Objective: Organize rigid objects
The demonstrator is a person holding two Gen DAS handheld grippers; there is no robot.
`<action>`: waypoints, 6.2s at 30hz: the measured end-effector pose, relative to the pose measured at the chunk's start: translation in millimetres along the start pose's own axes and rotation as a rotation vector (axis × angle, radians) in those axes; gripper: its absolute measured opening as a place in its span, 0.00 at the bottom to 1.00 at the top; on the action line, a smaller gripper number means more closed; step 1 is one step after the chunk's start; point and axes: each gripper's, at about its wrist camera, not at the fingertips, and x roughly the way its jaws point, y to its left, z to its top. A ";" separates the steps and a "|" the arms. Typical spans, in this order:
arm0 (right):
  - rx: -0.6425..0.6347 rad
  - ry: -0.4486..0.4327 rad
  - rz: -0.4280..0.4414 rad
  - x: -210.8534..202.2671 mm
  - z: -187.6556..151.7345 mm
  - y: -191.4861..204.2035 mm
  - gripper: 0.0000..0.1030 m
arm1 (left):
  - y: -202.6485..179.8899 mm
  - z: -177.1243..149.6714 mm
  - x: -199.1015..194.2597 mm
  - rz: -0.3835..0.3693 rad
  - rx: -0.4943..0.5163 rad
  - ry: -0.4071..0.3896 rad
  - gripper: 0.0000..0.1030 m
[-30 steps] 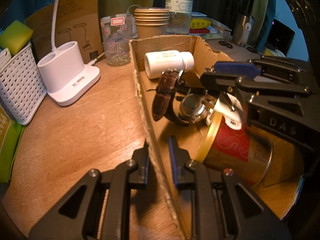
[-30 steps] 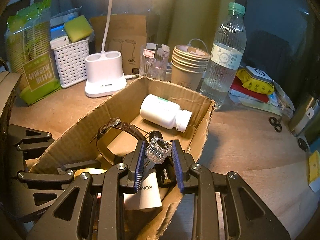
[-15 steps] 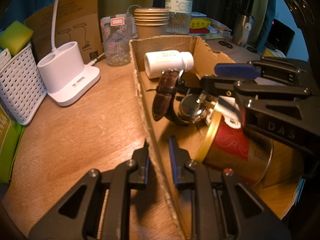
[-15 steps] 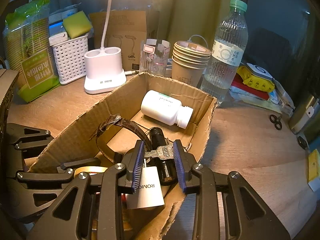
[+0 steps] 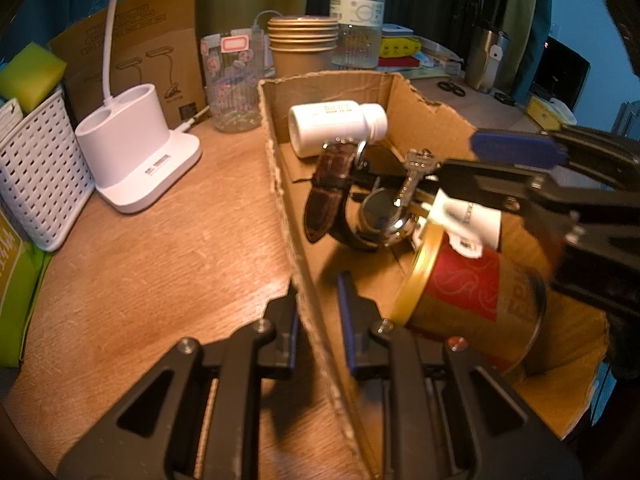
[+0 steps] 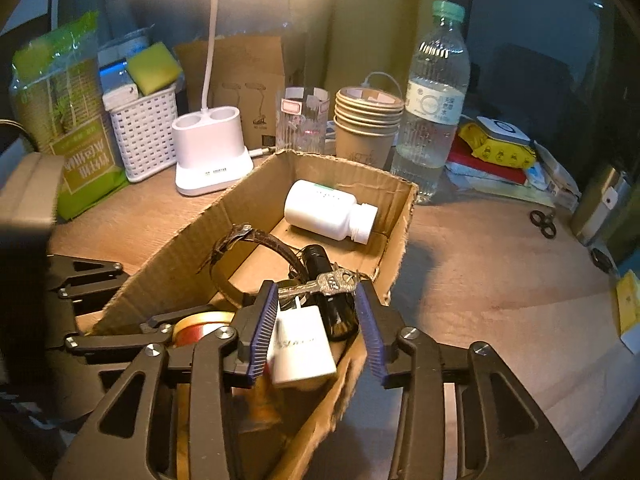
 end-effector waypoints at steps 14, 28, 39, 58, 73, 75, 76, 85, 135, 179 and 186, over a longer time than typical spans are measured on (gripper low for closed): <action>0.122 -0.060 -0.070 -43.9 -15.1 -19.1 0.47 | -3.8 0.3 -20.7 0.007 0.015 -0.046 0.23; 0.202 -0.147 -0.153 -97.2 -29.2 -45.6 0.56 | -8.0 6.1 -51.8 0.003 0.000 -0.138 0.32; 0.254 -0.206 -0.204 -132.4 -34.8 -61.0 0.57 | -24.4 11.7 -87.4 -0.013 0.017 -0.225 0.54; 0.282 -0.354 -0.253 -195.5 -37.4 -60.1 0.64 | -56.0 27.7 -169.8 0.019 0.032 -0.412 0.82; 0.273 -0.464 -0.356 -247.9 -37.8 -45.1 0.64 | -64.5 30.4 -220.7 0.004 0.038 -0.534 0.83; 0.264 -0.484 -0.369 -256.2 -39.1 -41.2 0.64 | -65.2 30.0 -228.8 -0.004 0.041 -0.555 0.83; 0.263 -0.490 -0.373 -258.9 -39.5 -40.1 0.64 | -66.0 29.6 -232.2 -0.007 0.042 -0.564 0.83; 0.252 -0.550 -0.399 -294.0 -42.3 -23.8 0.64 | -72.9 24.1 -264.8 -0.028 0.046 -0.628 0.83; 0.246 -0.555 -0.400 -307.2 -47.4 -11.6 0.65 | -83.9 11.1 -287.8 -0.039 0.062 -0.656 0.85; 0.239 -0.543 -0.391 -304.7 -52.9 -4.3 0.65 | -84.5 9.9 -287.3 -0.038 0.061 -0.654 0.85; 0.238 -0.541 -0.389 -304.1 -52.4 -5.2 0.65 | -85.2 9.3 -284.9 -0.031 0.058 -0.657 0.85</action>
